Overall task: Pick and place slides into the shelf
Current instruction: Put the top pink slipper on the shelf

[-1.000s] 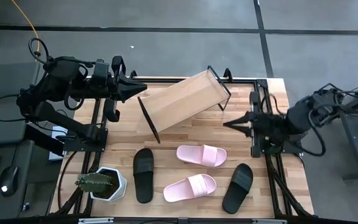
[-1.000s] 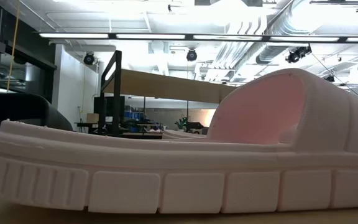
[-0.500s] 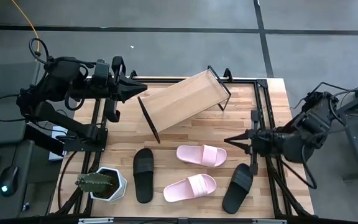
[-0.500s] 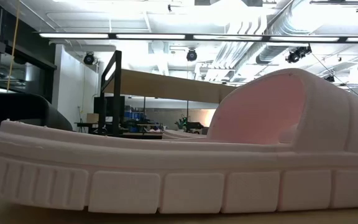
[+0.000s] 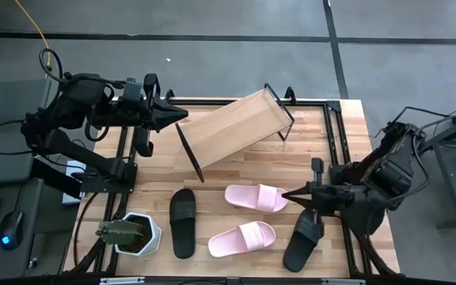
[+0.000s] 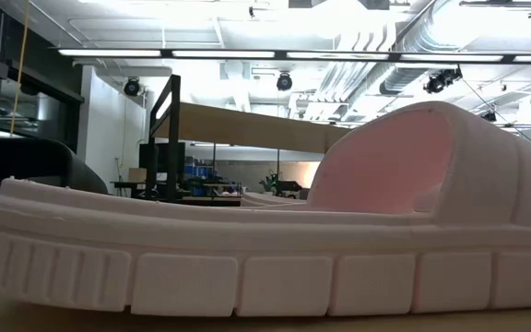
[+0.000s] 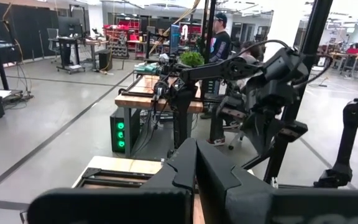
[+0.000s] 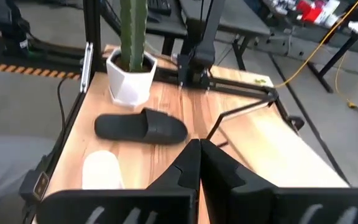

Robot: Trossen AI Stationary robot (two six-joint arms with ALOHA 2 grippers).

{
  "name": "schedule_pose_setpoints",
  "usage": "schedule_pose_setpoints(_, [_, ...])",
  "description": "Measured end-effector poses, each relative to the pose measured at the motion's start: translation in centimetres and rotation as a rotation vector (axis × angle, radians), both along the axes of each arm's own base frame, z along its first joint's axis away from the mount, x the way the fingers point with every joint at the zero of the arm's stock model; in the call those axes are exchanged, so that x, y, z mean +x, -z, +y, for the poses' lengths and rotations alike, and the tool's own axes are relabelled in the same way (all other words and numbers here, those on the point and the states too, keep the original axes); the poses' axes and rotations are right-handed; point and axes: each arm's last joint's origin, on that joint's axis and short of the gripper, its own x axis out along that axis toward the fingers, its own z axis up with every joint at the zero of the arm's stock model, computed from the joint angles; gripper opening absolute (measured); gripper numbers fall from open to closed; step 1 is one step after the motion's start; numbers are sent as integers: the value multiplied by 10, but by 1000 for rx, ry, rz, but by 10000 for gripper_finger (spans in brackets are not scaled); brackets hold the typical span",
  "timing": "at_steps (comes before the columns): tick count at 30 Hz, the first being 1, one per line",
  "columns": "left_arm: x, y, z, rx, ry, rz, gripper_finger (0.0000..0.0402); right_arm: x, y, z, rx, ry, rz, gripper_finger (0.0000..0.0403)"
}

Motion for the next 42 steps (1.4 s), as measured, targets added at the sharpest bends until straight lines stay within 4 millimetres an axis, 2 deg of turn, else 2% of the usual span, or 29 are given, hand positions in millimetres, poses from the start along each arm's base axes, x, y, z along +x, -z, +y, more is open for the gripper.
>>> schedule_pose_setpoints(9, [6,8,-2,-84,62,67,1,-12,12,-13,78,129,108,0])
schedule_pose_setpoints(18, [28,32,-2,-124,98,249,1,-17,15,-19,116,185,147,0])
schedule_pose_setpoints(23, [41,38,-2,-125,116,285,1,-20,18,-21,134,207,188,0])
schedule_pose_setpoints(32, [56,49,-2,-99,115,347,1,-29,39,-30,168,314,274,1])
schedule_pose_setpoints(42, [55,55,2,-25,18,417,1,-25,71,-41,216,368,356,1])
